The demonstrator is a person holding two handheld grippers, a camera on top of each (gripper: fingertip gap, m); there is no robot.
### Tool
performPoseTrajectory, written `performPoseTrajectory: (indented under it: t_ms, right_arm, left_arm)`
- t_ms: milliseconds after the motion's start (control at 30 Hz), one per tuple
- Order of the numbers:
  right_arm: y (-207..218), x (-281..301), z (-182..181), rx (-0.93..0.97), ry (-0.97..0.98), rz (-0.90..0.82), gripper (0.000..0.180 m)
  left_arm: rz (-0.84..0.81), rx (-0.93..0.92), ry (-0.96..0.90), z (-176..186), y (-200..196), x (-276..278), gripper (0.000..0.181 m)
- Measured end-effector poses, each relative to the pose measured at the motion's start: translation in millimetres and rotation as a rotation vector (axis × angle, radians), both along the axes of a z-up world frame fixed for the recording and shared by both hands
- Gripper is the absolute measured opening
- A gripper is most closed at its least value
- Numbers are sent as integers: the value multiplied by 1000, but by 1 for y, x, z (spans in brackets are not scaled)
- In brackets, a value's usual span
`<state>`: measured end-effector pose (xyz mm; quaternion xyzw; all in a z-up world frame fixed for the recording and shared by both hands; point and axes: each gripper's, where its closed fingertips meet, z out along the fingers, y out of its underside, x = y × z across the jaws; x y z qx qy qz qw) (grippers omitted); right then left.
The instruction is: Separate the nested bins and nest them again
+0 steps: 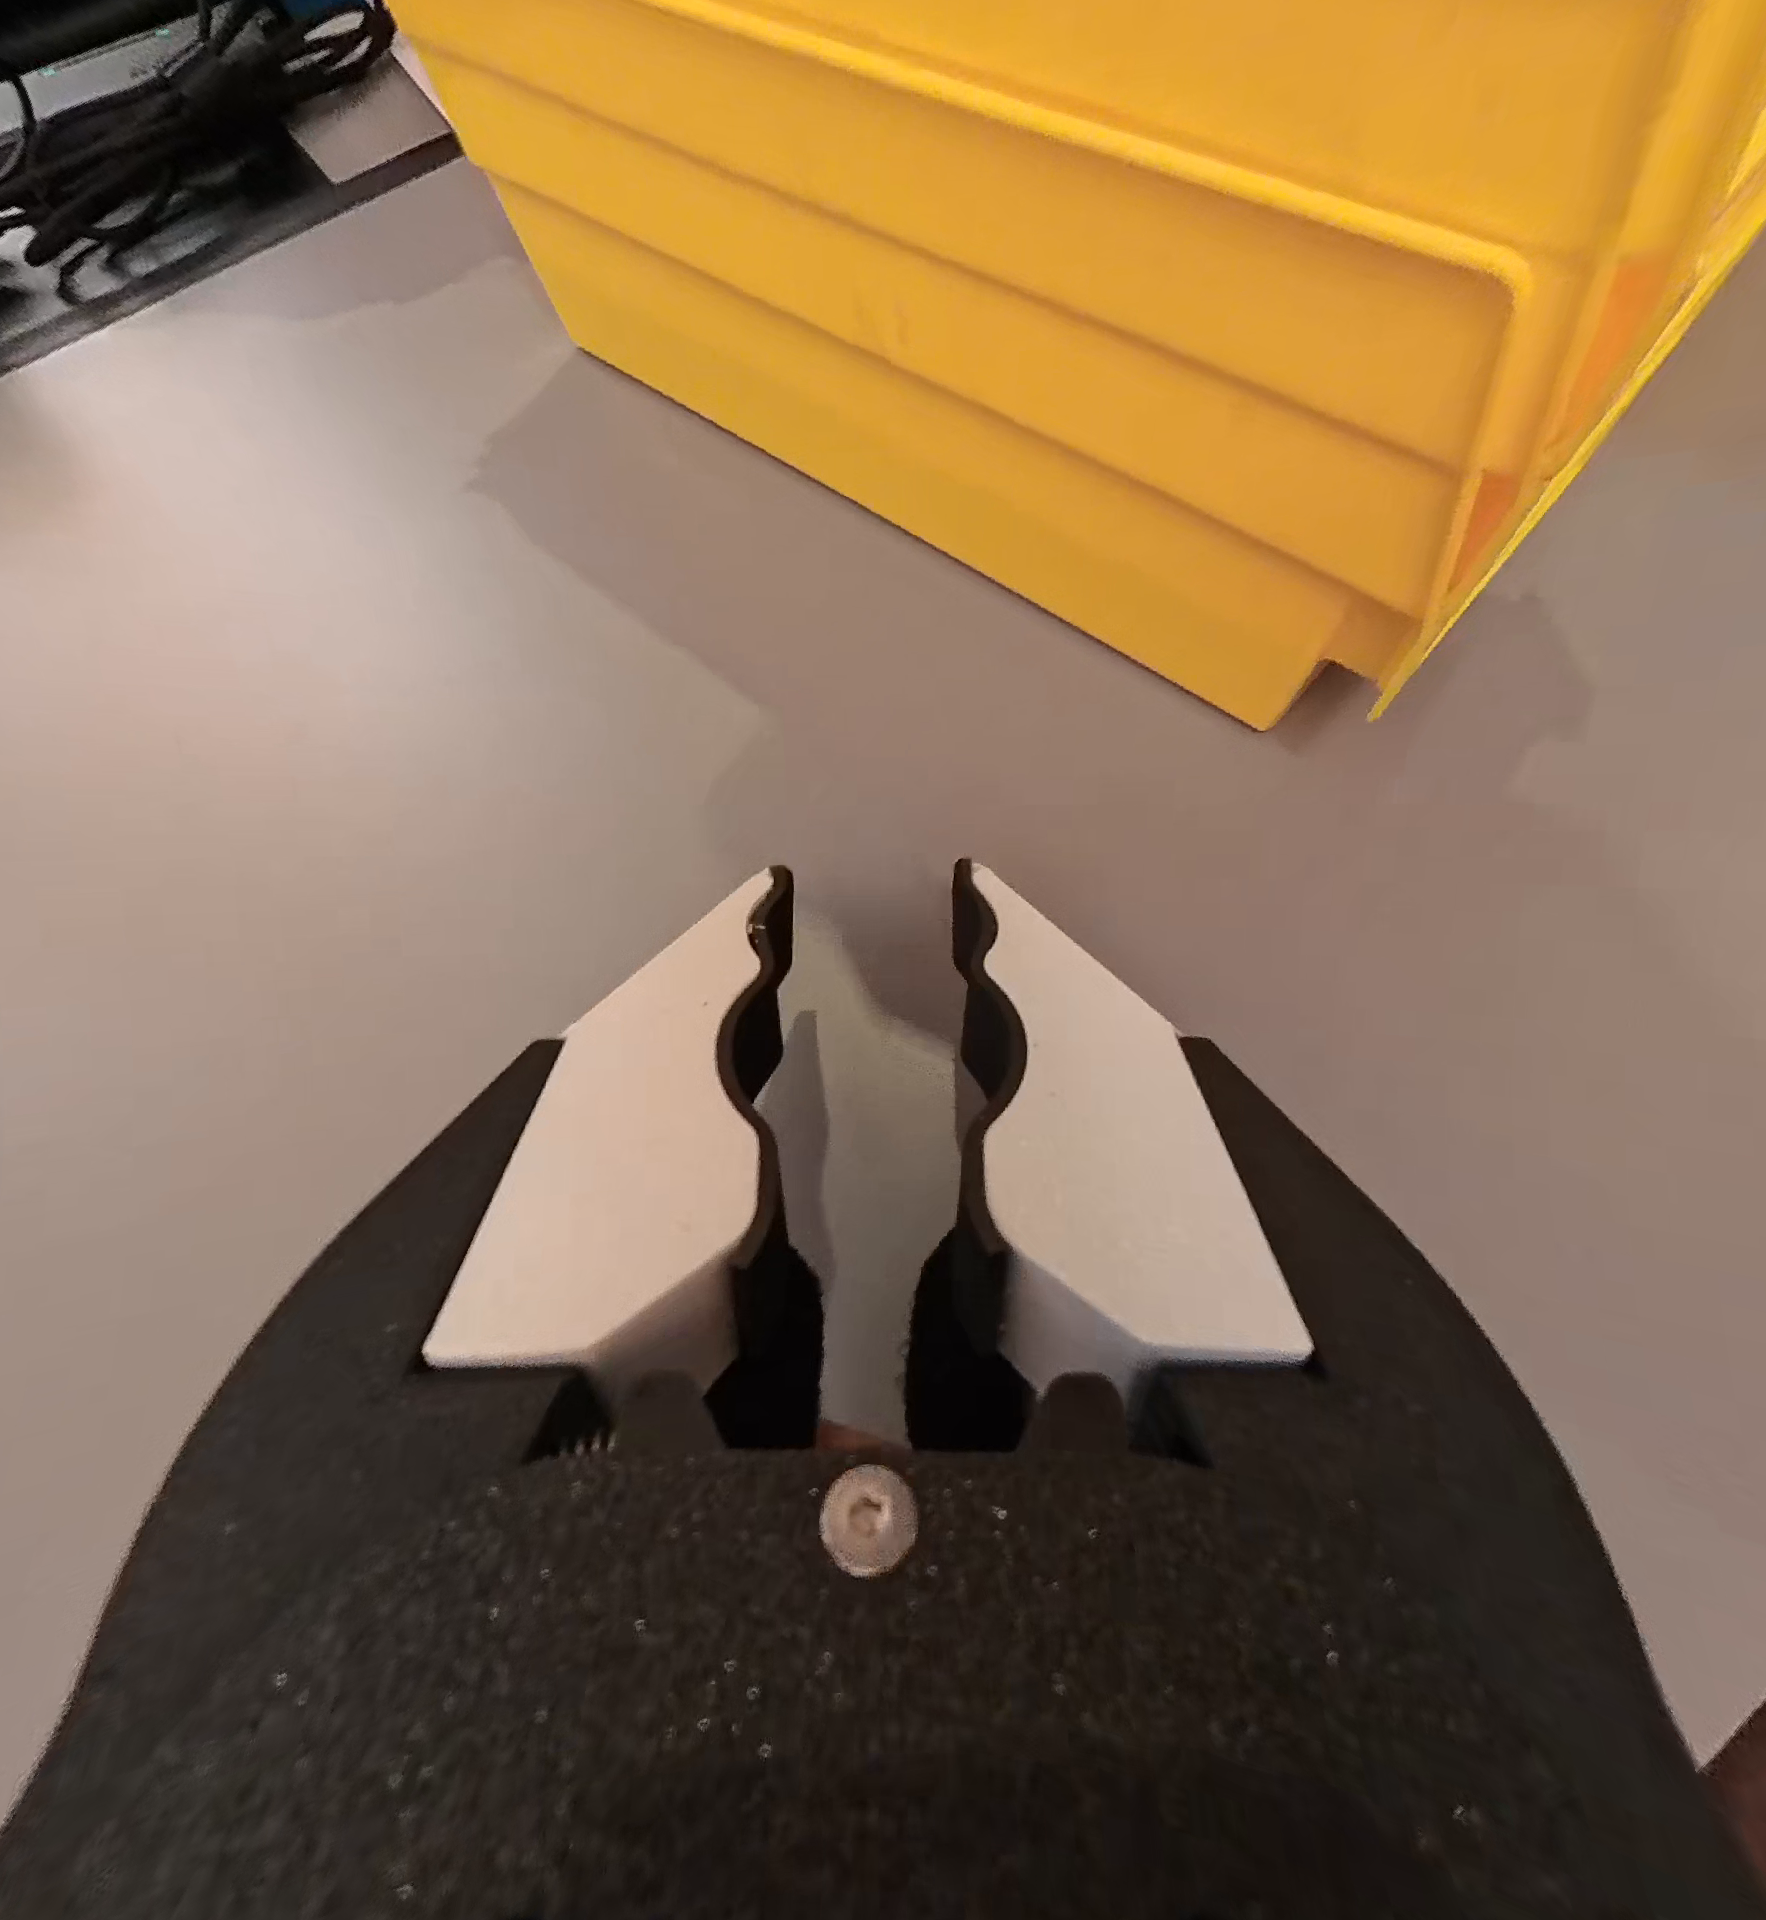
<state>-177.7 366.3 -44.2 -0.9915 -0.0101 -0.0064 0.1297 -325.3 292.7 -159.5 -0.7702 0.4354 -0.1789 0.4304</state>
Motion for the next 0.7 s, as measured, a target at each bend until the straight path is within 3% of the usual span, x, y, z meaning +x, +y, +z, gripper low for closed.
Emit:
performPoseTrajectory:
  t_ms: [133, 200, 367, 700]
  right_arm:
    - [4, -1, -20, -36, -32, -42, 135]
    - [5, -2, -24, -41, -28, -63, 125]
    - [4, -3, -20, -68, -52, -58, 106]
    - [7, 0, 7, -62, -17, -66, 99]
  left_arm:
    - [10, -13, -20, 1, 3, -2, 28]
    - [17, -23, -20, 0, 4, -3, 28]
    - [16, -5, -25, 3, 4, -1, 27]
    - [12, -16, -28, 1, 5, 0, 27]
